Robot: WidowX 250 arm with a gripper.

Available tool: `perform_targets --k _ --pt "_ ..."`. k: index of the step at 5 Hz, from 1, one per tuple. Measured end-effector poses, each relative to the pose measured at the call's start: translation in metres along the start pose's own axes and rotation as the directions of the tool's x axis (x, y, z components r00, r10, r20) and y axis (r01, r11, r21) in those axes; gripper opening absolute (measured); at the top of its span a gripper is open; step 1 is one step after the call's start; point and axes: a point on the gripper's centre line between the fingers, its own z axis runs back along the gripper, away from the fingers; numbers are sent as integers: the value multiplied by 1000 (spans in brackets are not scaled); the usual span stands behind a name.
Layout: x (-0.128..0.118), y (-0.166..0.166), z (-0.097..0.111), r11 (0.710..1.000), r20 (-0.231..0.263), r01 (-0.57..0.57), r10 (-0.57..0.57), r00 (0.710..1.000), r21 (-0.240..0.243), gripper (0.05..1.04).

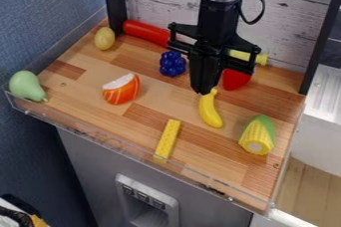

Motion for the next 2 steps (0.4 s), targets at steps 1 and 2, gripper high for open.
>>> perform_targets --k 1,2 --pt "15 19 1 1000 -13 3 -3 1000 -5 87" --pt "40 52 3 1000 -8 7 -8 1000 -15 244"
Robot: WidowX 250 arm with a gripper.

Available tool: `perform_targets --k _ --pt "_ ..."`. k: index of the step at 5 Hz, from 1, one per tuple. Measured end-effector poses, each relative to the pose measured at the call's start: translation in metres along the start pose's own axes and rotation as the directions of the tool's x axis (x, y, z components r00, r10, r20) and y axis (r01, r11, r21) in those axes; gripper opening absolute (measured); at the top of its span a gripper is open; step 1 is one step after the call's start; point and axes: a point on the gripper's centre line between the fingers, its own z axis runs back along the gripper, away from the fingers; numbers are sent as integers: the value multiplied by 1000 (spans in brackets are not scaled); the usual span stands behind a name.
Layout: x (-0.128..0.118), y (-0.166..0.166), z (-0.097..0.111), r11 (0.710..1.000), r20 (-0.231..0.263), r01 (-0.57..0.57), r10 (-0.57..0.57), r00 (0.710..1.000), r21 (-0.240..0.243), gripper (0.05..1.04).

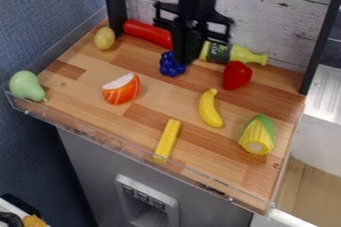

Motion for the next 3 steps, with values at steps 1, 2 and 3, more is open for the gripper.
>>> perform_targets --k 1,2,3 --pt "26 40 -1 1000 0 10 -10 1000 -5 499" --pt "50 86 -2 1000 0 2 -2 1000 -6 813" --pt "64 130 -5 1000 -3 2 -2 1000 -8 998"
